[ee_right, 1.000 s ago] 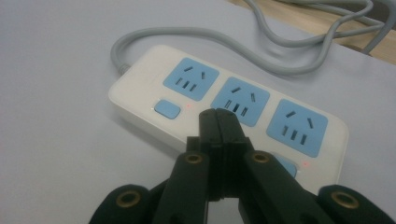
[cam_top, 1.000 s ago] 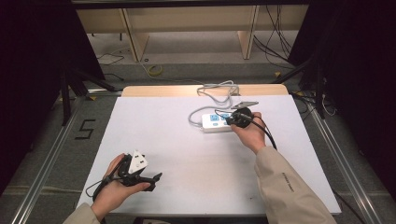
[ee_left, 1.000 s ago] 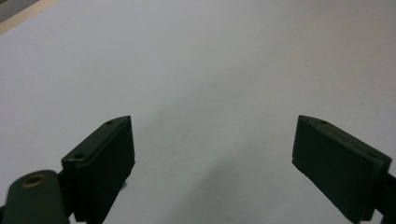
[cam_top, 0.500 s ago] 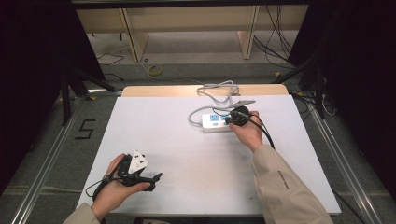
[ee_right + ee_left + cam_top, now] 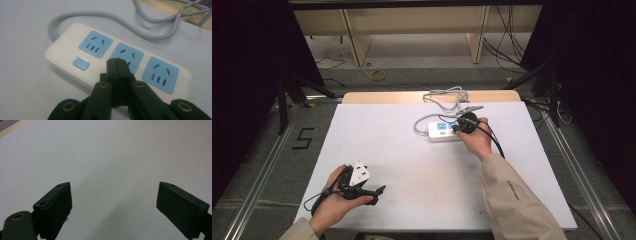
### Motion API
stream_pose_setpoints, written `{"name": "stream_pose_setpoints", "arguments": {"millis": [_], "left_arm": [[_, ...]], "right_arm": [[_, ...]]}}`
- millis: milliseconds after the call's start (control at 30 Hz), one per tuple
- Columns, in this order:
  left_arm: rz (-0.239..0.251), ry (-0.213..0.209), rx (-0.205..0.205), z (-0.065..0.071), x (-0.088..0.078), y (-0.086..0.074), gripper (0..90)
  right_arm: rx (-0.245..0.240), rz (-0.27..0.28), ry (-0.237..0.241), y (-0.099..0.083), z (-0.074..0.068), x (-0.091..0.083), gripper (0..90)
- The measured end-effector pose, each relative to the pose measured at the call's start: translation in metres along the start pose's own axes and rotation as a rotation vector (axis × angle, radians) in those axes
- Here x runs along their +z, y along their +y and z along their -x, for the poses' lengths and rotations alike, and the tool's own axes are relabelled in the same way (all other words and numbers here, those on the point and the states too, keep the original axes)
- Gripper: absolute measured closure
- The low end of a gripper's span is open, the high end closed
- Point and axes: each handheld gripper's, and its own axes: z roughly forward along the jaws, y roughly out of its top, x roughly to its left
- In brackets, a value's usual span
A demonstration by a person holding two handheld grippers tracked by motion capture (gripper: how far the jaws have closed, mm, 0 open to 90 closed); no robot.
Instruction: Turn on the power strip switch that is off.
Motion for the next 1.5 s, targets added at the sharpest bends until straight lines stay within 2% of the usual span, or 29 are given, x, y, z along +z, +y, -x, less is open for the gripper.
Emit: {"name": "stream_pose_setpoints", "arguments": {"millis": [1133, 1500], "left_arm": [[0.000, -0.001, 0.000, 0.0002, 0.0001, 0.0000, 12.7], [-0.003, -0.002, 0.009, 0.0000, -0.0001, 0.0002, 12.7]], "right_arm": [[-0.044, -0.050, -0.025, 0.0062, -0.0044, 0.0035, 90.0], [-0.030, -0.064, -0.031, 0.0076, -0.0046, 0.0043, 90.0]]}}
